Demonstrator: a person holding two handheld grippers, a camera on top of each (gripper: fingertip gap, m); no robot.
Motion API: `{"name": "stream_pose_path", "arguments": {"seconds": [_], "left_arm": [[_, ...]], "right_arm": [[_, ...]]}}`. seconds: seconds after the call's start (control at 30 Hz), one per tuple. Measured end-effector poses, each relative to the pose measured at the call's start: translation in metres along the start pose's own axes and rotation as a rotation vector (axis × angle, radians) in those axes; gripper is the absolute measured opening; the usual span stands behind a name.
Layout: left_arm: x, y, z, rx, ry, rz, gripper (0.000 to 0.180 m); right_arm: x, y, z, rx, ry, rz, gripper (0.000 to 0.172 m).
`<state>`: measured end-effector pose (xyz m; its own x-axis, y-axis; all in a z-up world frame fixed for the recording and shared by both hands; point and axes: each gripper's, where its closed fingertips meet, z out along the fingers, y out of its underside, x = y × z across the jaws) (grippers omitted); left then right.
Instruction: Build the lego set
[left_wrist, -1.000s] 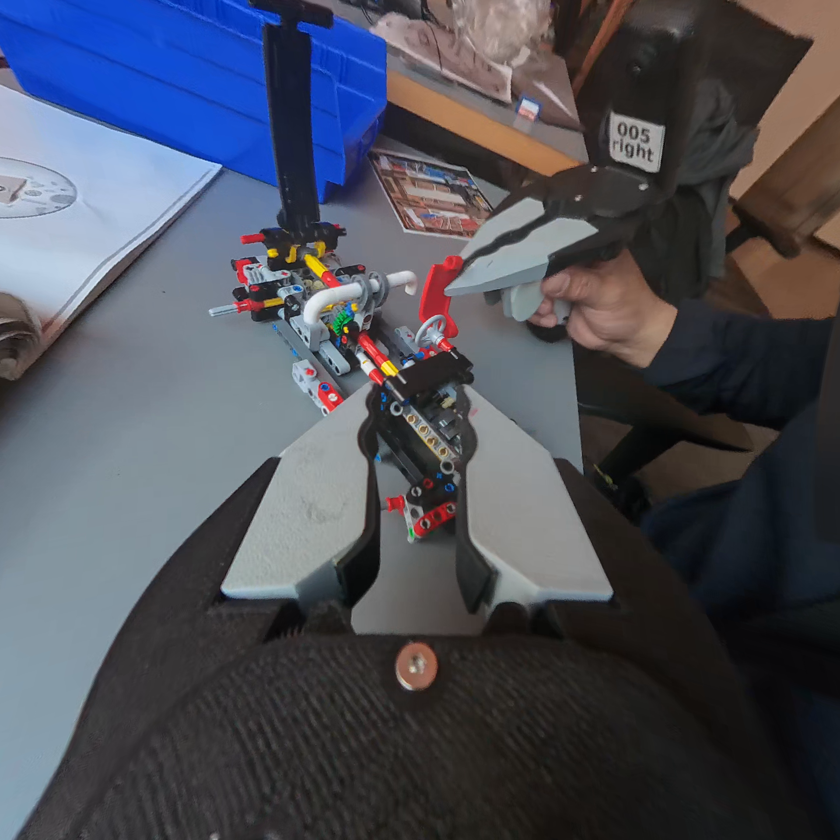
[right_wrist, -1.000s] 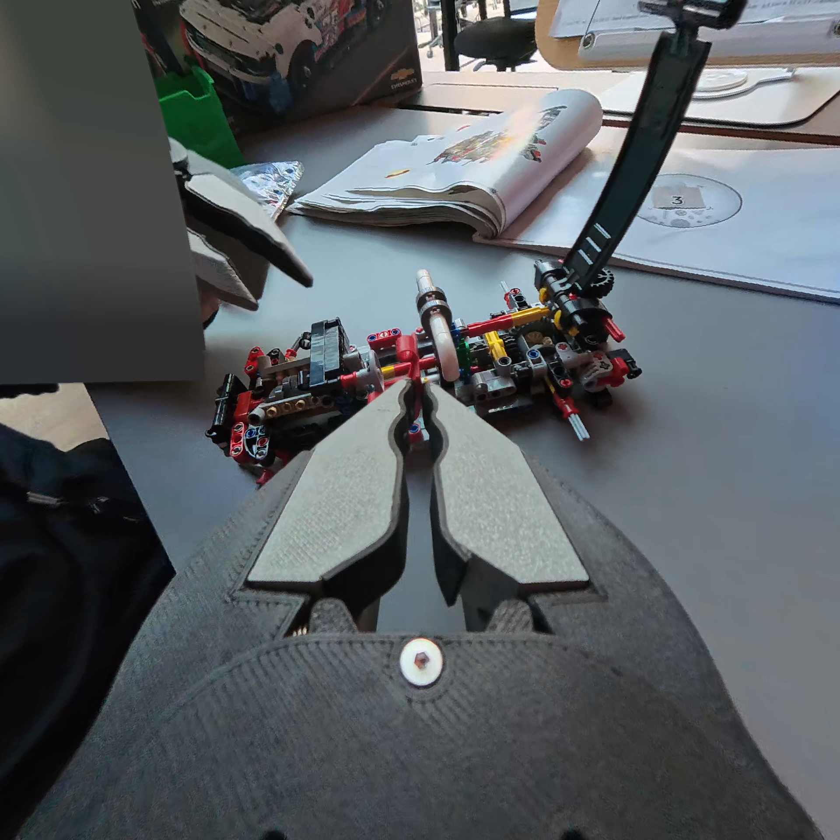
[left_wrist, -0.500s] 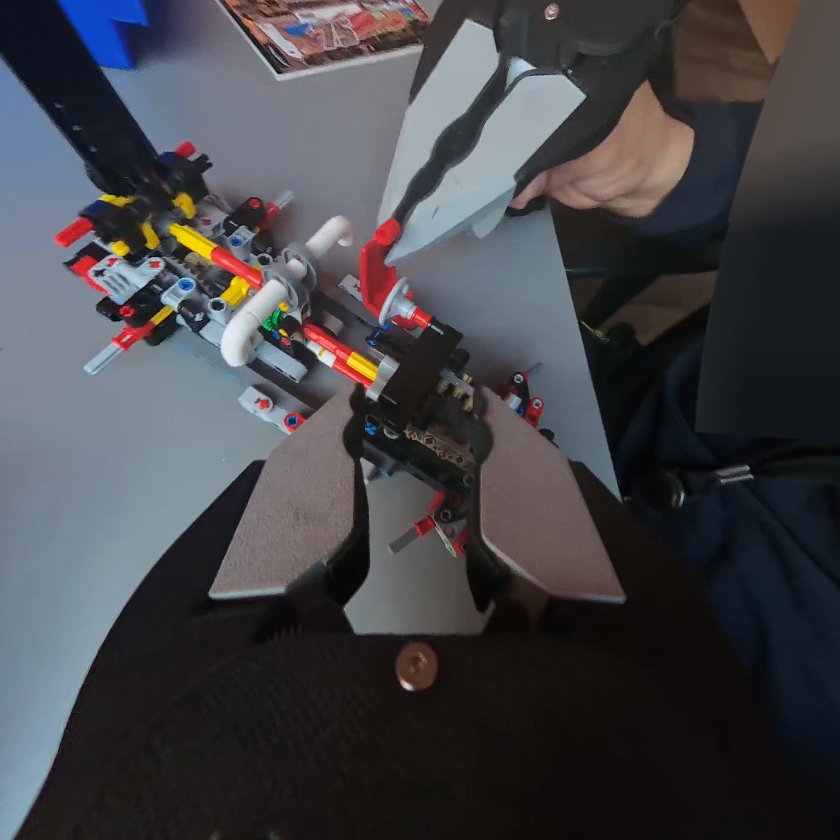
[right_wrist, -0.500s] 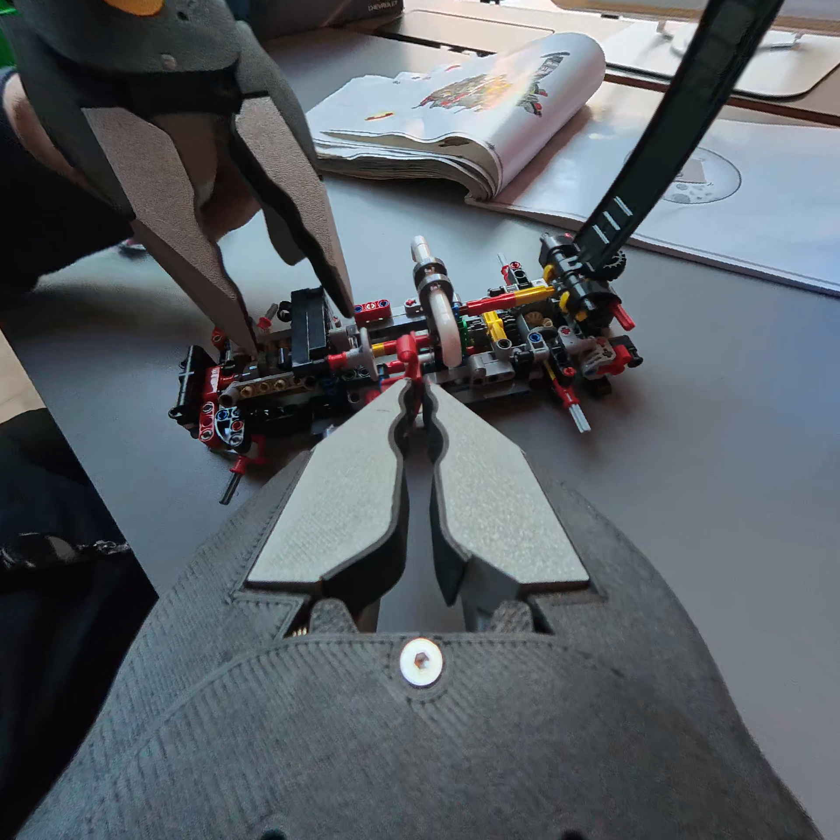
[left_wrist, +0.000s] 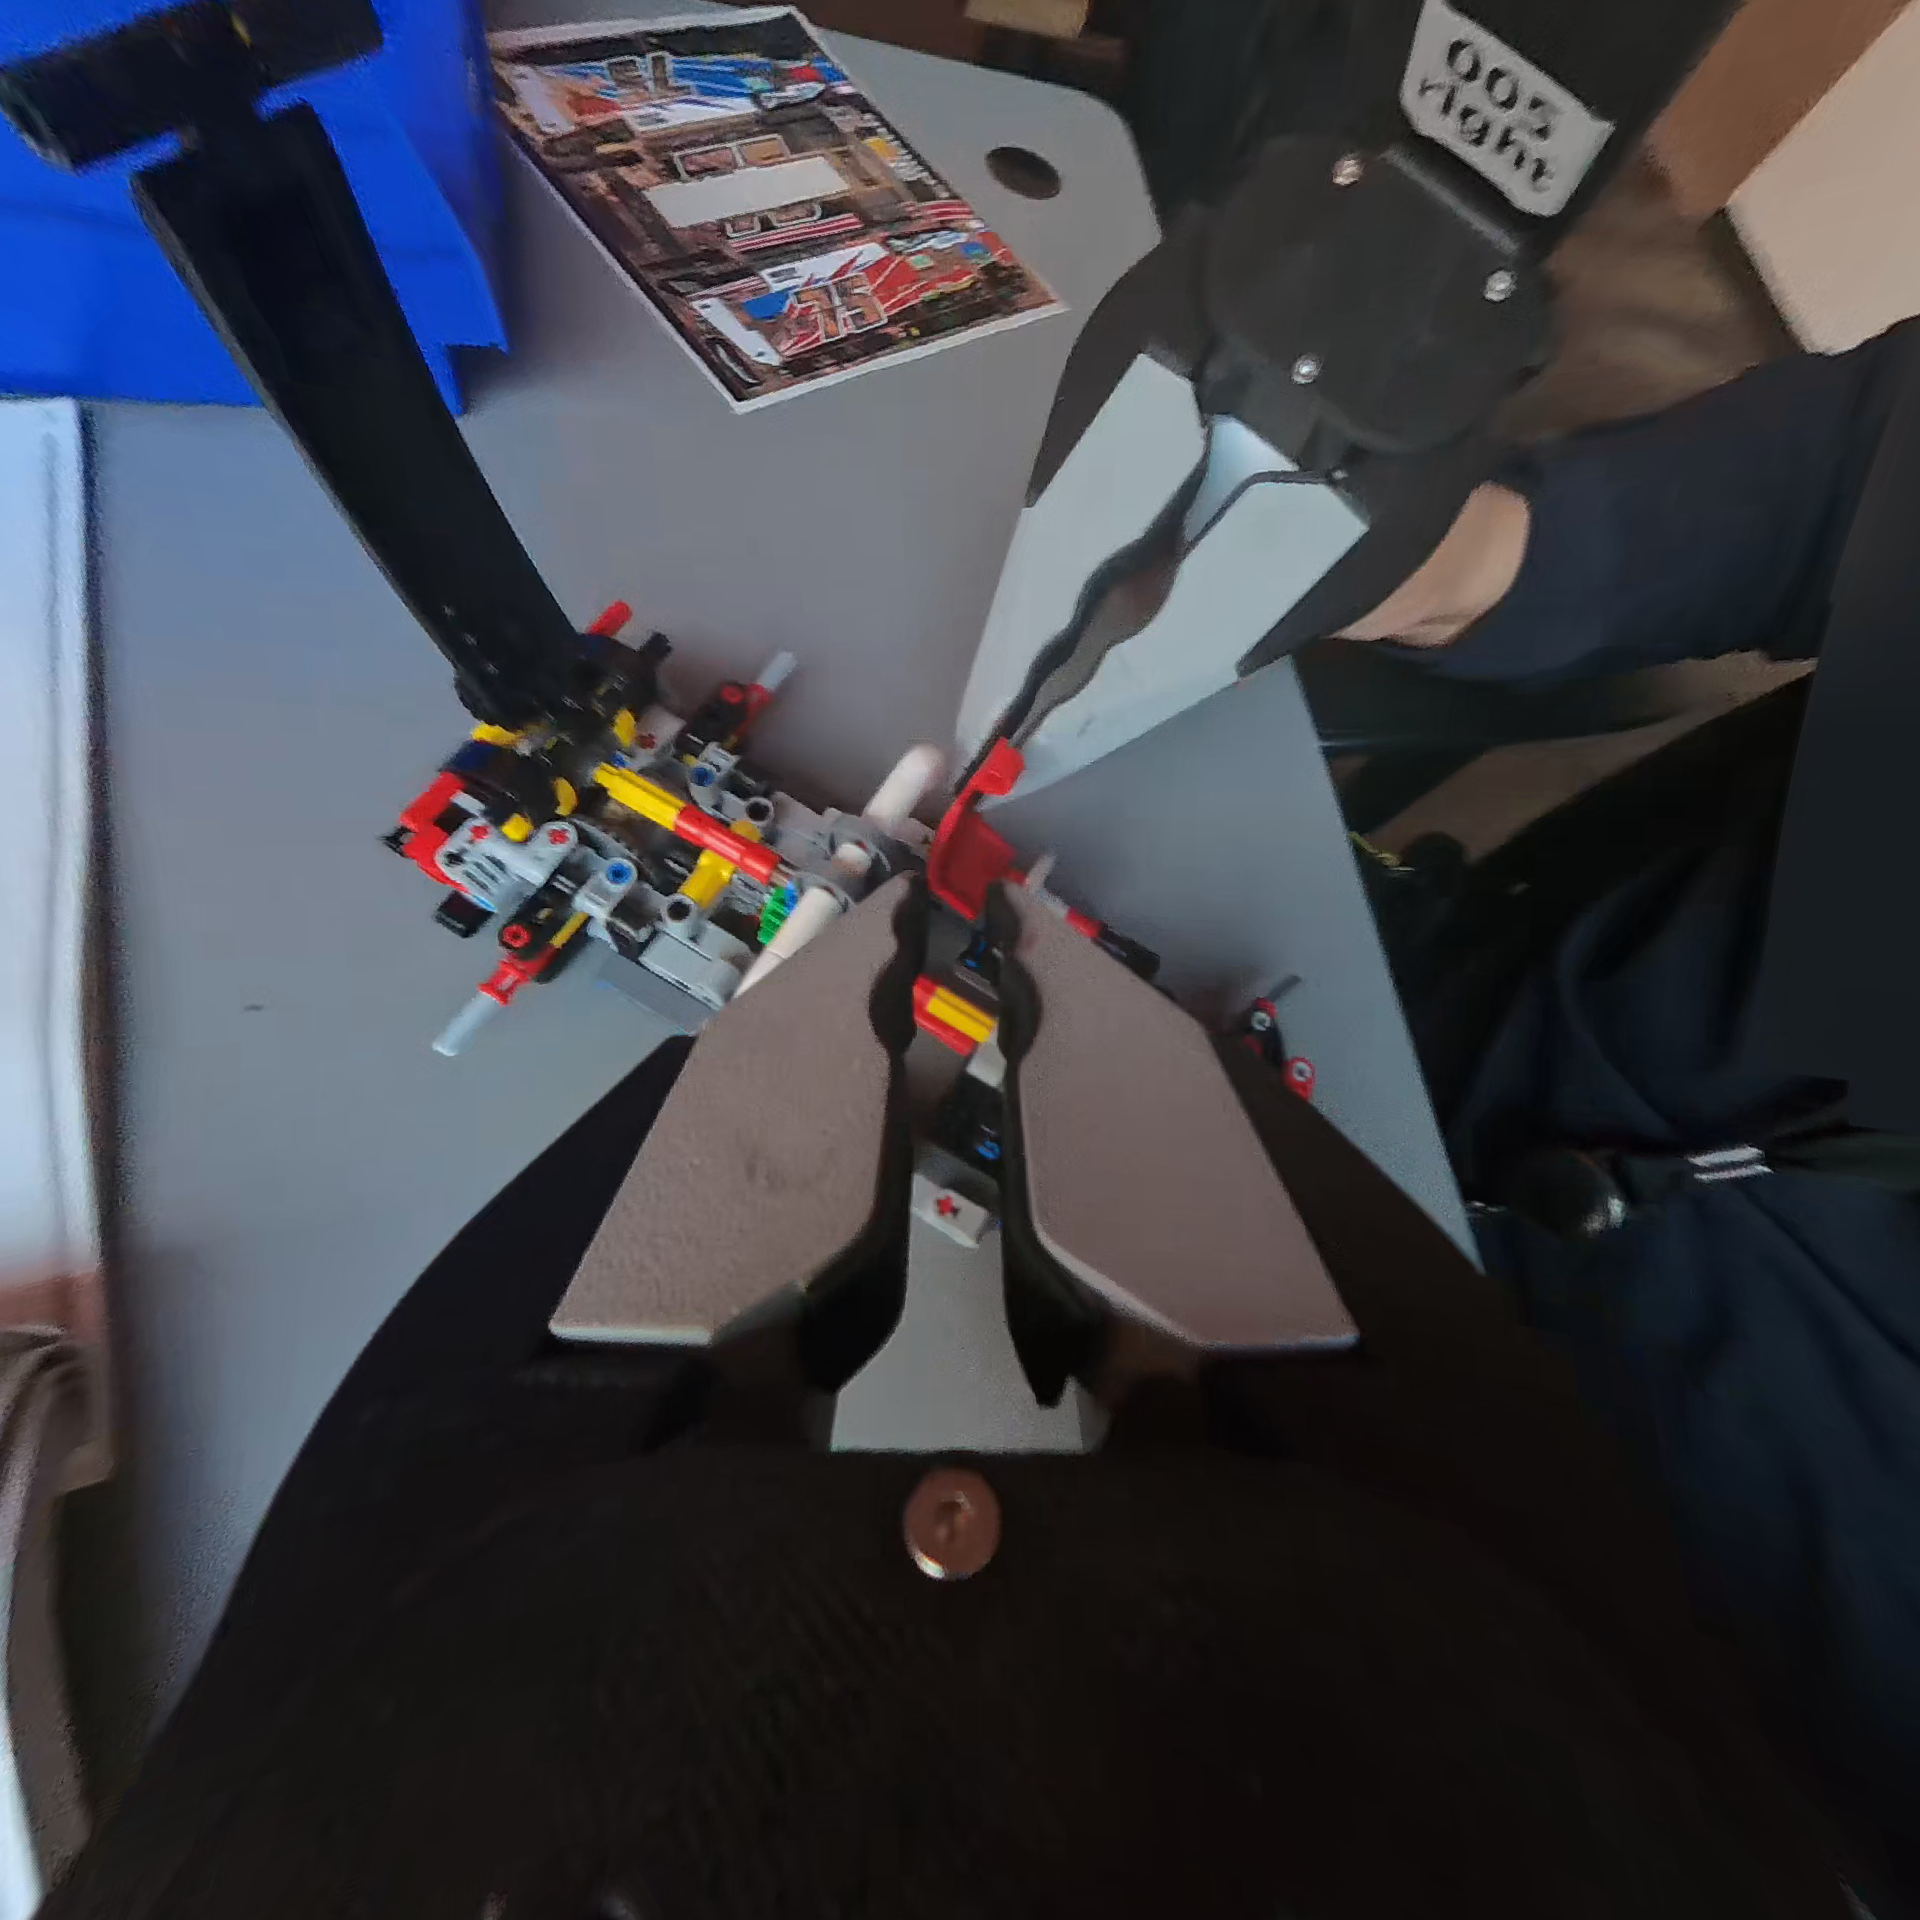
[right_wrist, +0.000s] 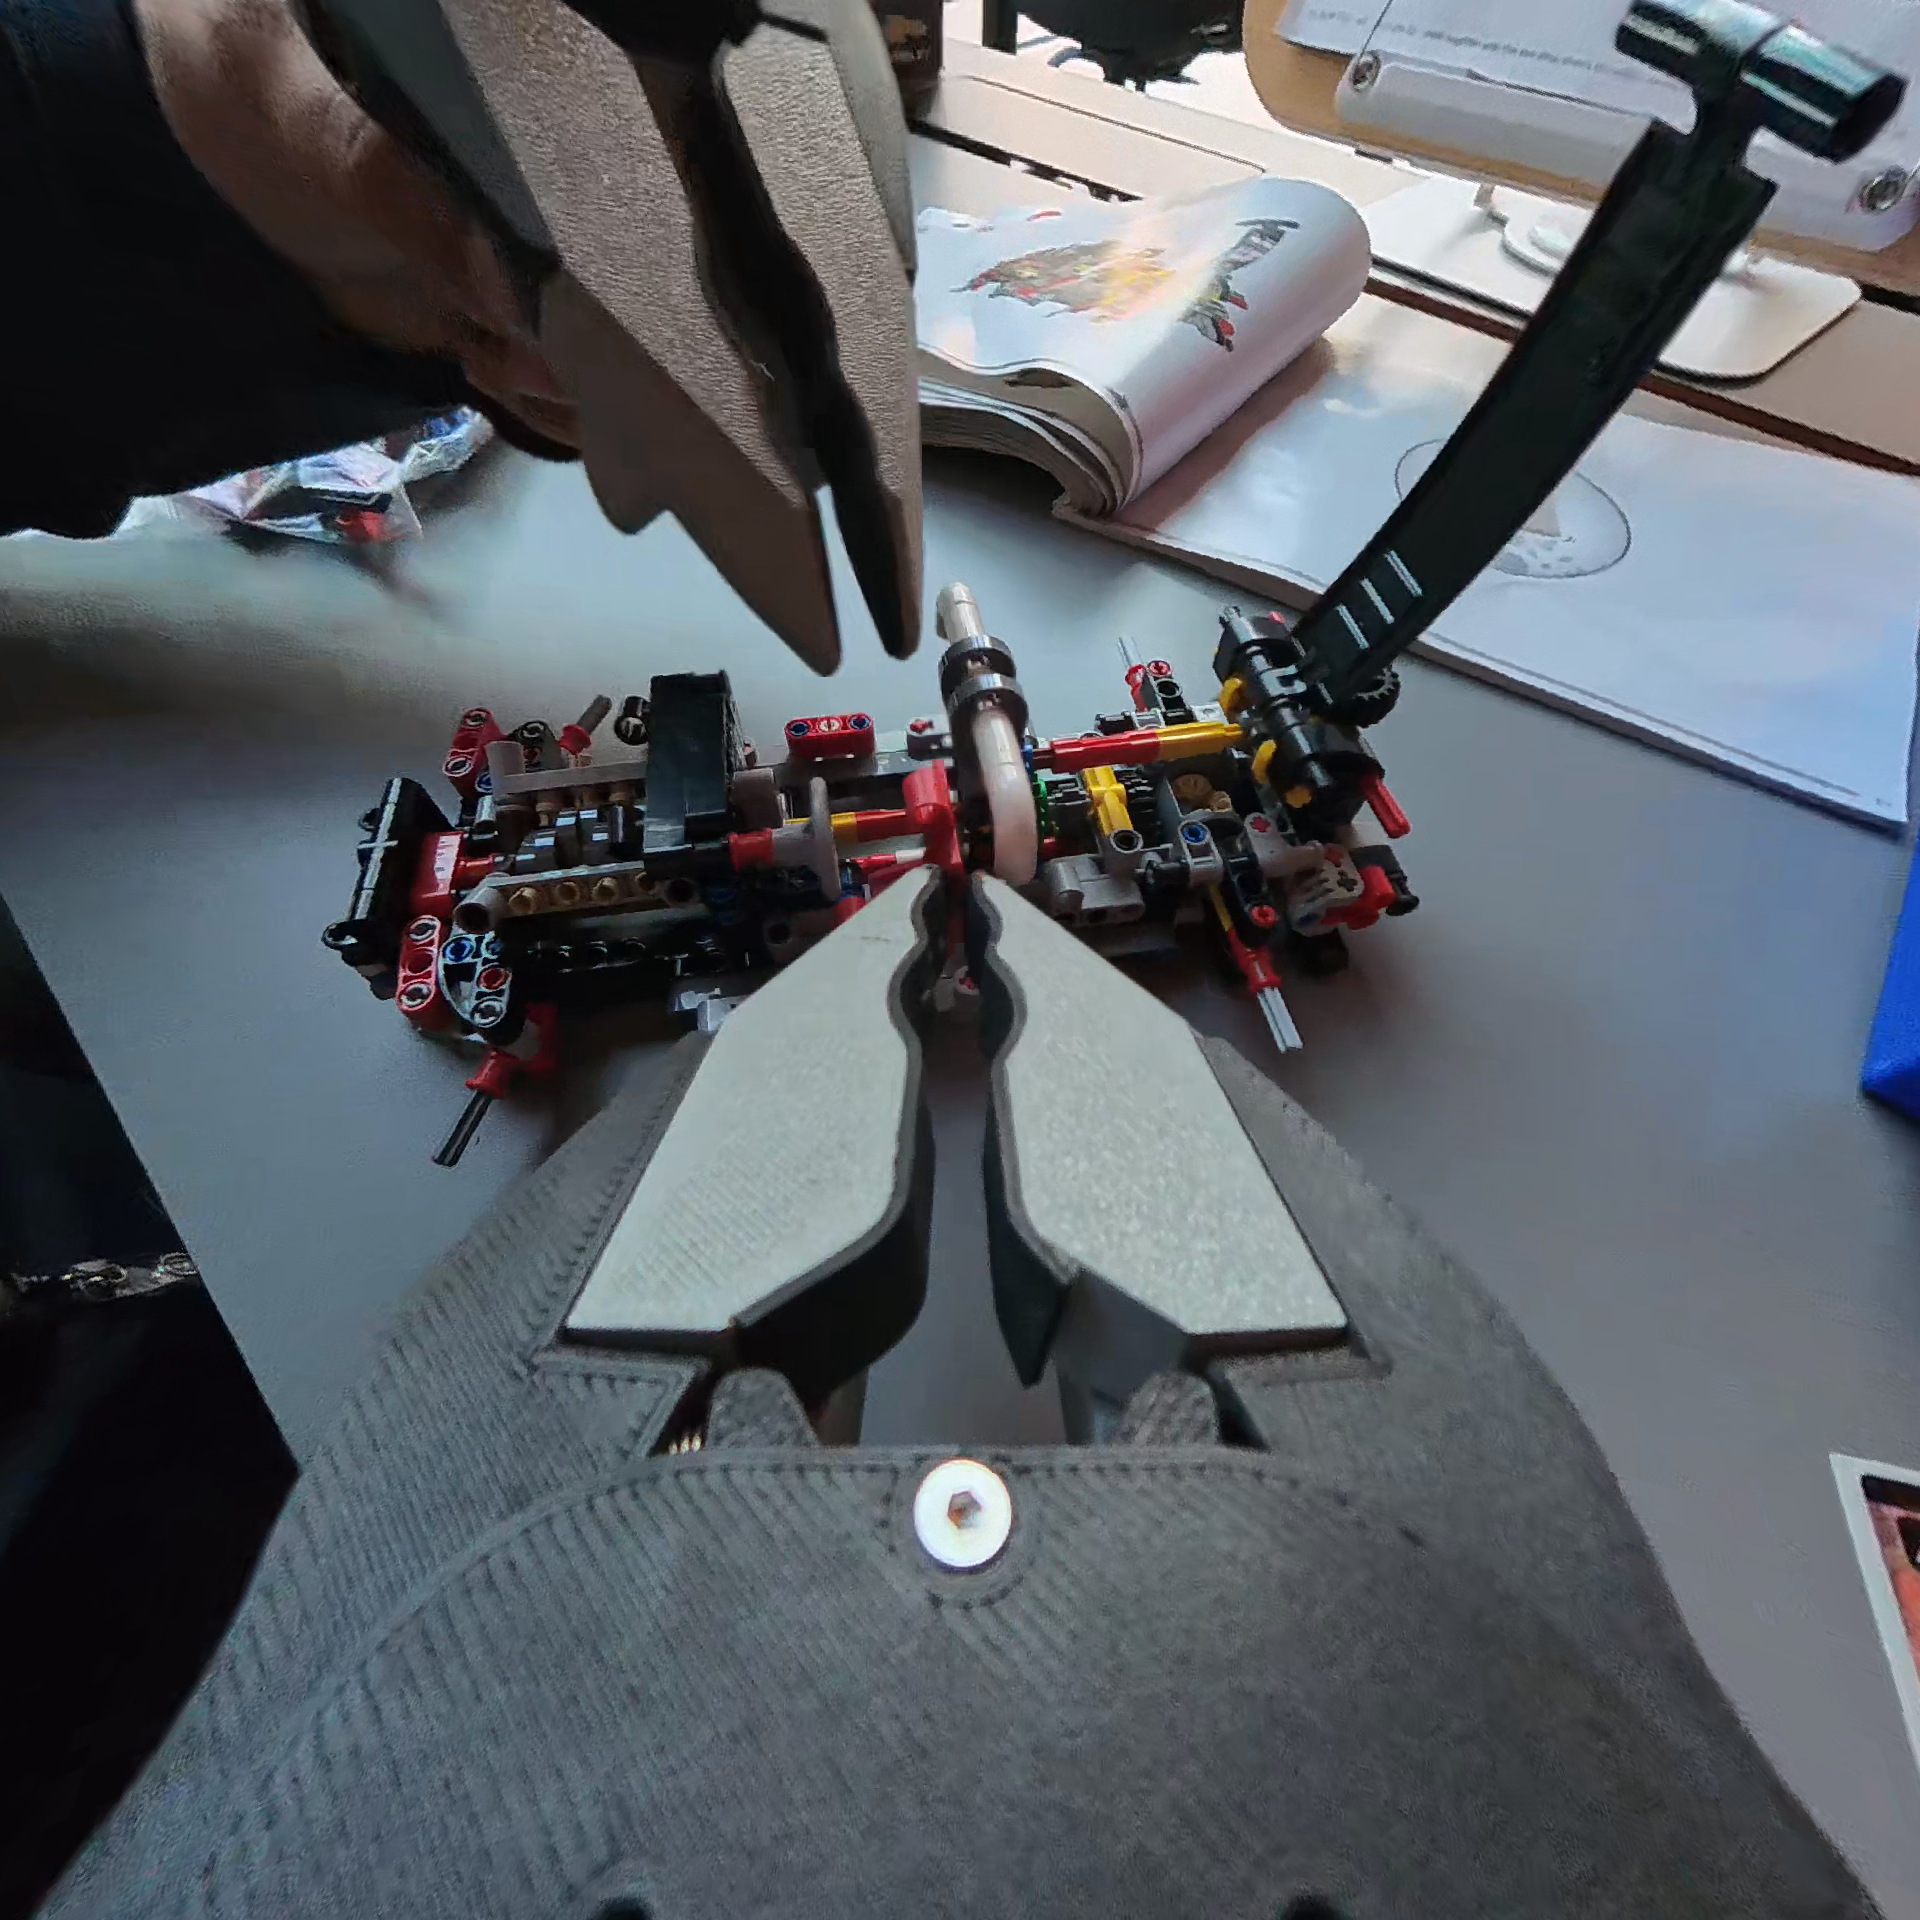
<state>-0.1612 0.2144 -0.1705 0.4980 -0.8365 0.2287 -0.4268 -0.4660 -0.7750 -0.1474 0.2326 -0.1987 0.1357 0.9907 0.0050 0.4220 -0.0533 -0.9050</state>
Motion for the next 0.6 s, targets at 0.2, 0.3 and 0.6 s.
{"name": "stream_pose_path", "arguments": {"seconds": [0.2,0.3,0.6], "left_arm": [[0.000,-0.007,0.018,-0.111,-0.060,0.177,0.011],[0.001,-0.003,0.026,-0.173,-0.086,0.260,0.006],[0.000,0.005,0.034,-0.238,-0.146,0.385,0.000]], "right_arm": [[0.001,-0.001,0.001,-0.002,-0.016,-0.054,0.000],[-0.001,-0.004,0.001,0.015,-0.017,-0.076,0.000],[-0.001,0.005,-0.009,-0.008,-0.019,-0.018,0.001]]}}
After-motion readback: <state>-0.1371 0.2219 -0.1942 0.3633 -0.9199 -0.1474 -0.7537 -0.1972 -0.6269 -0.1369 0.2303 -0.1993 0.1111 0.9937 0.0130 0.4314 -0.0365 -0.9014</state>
